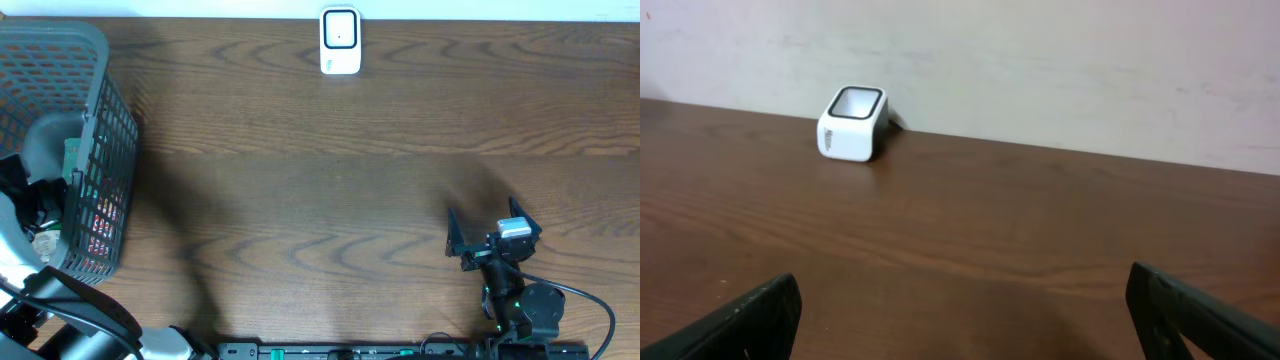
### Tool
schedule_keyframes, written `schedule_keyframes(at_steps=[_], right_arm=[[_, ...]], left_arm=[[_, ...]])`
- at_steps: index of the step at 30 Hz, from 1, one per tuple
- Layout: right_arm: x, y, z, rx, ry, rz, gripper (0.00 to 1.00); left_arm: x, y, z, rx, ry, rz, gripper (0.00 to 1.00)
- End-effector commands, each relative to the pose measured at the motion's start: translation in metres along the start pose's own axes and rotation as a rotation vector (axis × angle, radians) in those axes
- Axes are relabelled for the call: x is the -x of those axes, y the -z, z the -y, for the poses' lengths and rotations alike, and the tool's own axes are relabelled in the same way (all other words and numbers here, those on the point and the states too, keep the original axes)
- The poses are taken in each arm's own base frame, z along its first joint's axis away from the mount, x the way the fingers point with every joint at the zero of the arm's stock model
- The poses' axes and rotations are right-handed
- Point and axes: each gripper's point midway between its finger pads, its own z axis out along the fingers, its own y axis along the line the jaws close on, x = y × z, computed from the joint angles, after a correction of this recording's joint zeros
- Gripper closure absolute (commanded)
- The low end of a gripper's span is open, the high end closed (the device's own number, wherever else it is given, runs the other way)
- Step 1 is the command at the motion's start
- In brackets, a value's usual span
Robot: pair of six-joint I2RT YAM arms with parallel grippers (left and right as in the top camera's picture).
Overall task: Scan the item barcode
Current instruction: 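Reach the left gripper into the basket toward the green-lidded jar, then grasp the green-lidded jar with the left gripper and lift it out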
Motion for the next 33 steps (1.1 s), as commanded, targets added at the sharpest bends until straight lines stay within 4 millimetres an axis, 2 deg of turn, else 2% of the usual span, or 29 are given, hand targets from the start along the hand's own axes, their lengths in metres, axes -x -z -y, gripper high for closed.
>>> schedule_keyframes(at_steps=[1, 5, 10, 17, 24, 28, 30, 33], right_arm=[[-0.001, 0.000, -0.002, 0.010, -0.012, -0.004, 0.01], [-0.001, 0.000, -0.002, 0.010, -0.012, -0.004, 0.01], [-0.001, 0.000, -0.002, 0.010, -0.013, -0.004, 0.01], [-0.001, 0.000, -0.002, 0.010, -0.013, -0.004, 0.01], [-0.001, 0.000, -0.002, 0.010, -0.012, -0.004, 0.01], [-0.001, 0.000, -0.002, 0.010, -0.012, -0.004, 0.01], [-0.001, 0.000, -0.002, 0.010, -0.012, -0.004, 0.01], [-0.001, 0.000, -0.002, 0.010, -0.012, -0.004, 0.01]], left_arm=[[-0.010, -0.017, 0.000, -0.001, -0.073, -0.034, 0.02], [-0.015, -0.030, 0.001, 0.000, -0.108, -0.045, 0.02], [-0.020, -0.042, -0.016, 0.086, -0.103, -0.081, 0.02], [-0.024, -0.061, -0.028, 0.085, -0.067, -0.111, 0.02], [-0.037, -0.092, -0.028, 0.062, 0.018, -0.195, 0.02], [-0.044, -0.101, -0.025, 0.048, 0.028, -0.230, 0.01], [-0.045, -0.102, -0.025, 0.048, 0.049, -0.236, 0.06], [-0.047, -0.101, -0.024, 0.049, 0.087, -0.244, 0.22]])
